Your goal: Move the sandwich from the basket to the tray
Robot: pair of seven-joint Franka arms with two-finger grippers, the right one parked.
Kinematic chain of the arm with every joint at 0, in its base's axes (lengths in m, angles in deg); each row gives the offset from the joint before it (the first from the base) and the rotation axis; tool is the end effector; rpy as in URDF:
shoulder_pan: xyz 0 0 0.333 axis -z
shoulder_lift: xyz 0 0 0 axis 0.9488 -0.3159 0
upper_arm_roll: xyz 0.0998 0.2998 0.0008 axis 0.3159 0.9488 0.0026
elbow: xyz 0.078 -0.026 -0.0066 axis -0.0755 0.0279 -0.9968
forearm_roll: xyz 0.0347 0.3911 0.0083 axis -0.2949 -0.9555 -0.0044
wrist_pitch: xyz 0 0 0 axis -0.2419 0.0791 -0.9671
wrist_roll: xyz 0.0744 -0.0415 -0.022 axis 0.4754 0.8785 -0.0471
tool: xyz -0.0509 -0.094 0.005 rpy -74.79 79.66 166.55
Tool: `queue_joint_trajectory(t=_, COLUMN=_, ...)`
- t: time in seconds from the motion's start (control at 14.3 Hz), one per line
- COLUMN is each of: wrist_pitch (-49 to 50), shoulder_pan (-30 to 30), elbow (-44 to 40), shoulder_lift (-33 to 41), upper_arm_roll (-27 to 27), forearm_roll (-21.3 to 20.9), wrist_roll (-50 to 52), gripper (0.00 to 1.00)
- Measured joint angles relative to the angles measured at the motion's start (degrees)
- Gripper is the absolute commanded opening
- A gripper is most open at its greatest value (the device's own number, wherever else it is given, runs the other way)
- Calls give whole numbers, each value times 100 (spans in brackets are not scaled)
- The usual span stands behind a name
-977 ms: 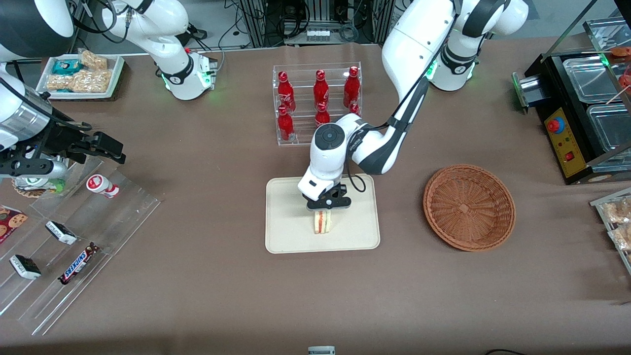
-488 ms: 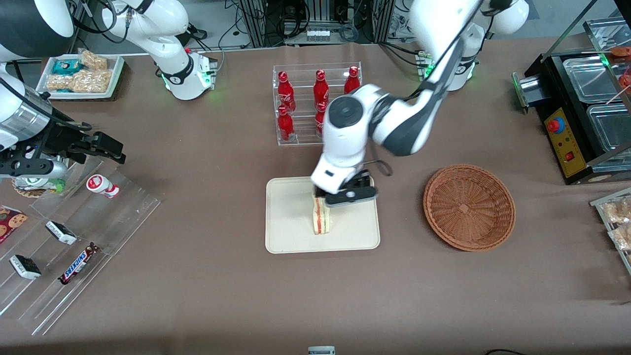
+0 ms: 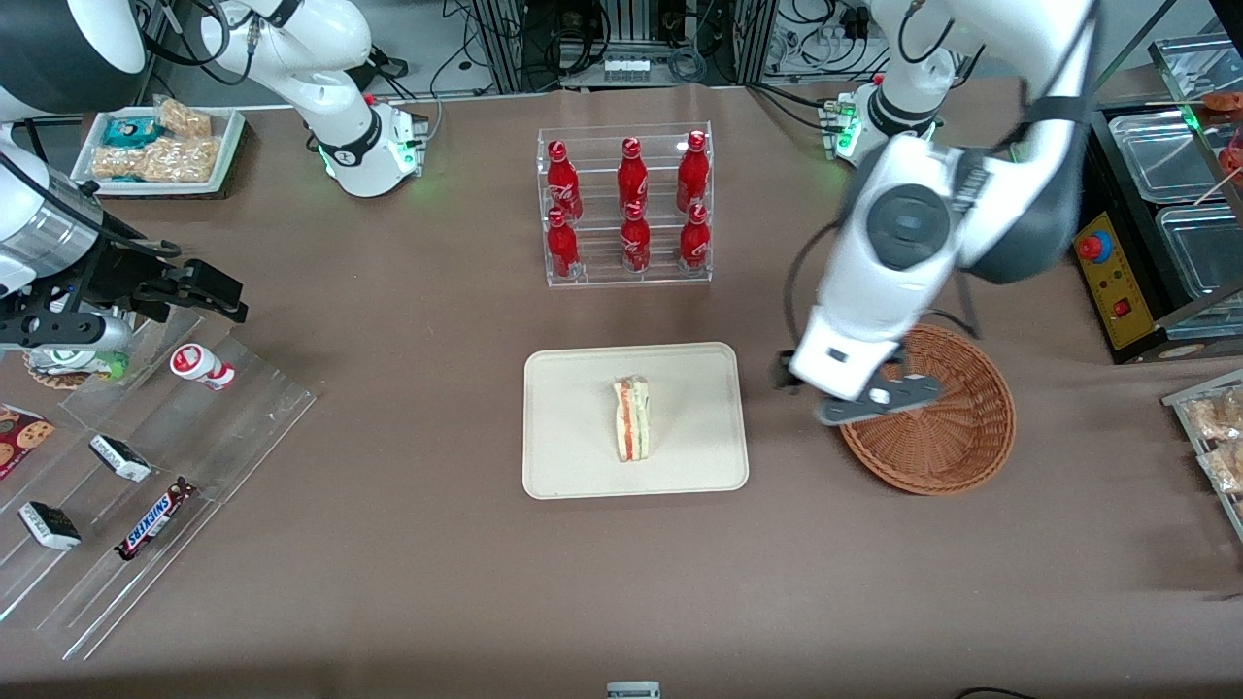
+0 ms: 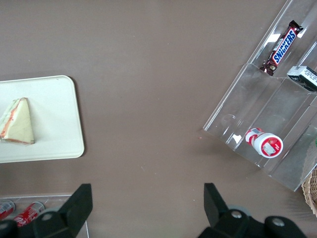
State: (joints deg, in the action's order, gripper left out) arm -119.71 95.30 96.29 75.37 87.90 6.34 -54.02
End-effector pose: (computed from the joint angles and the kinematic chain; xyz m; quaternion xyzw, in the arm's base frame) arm 0.5918 -0.2266 0.4589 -0.9962 -0.0782 -0.0052 0.0386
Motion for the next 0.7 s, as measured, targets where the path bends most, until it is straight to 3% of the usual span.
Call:
queue_joint_trajectory(t=0.35, wrist_pitch=165, shoulder_pan=-978, elbow=978, shoulder_lift=1052, upper_arm_roll=12, forearm_roll=16, wrist_roll=-1906, gripper=100)
queue_joint_trajectory(t=0.7, wrist_pitch=746, shoulder_pan=-1668, elbow=1118, shoulder_lift=1842, upper_arm_roll=2, forearm_roll=19, wrist_roll=-3485, gripper=100)
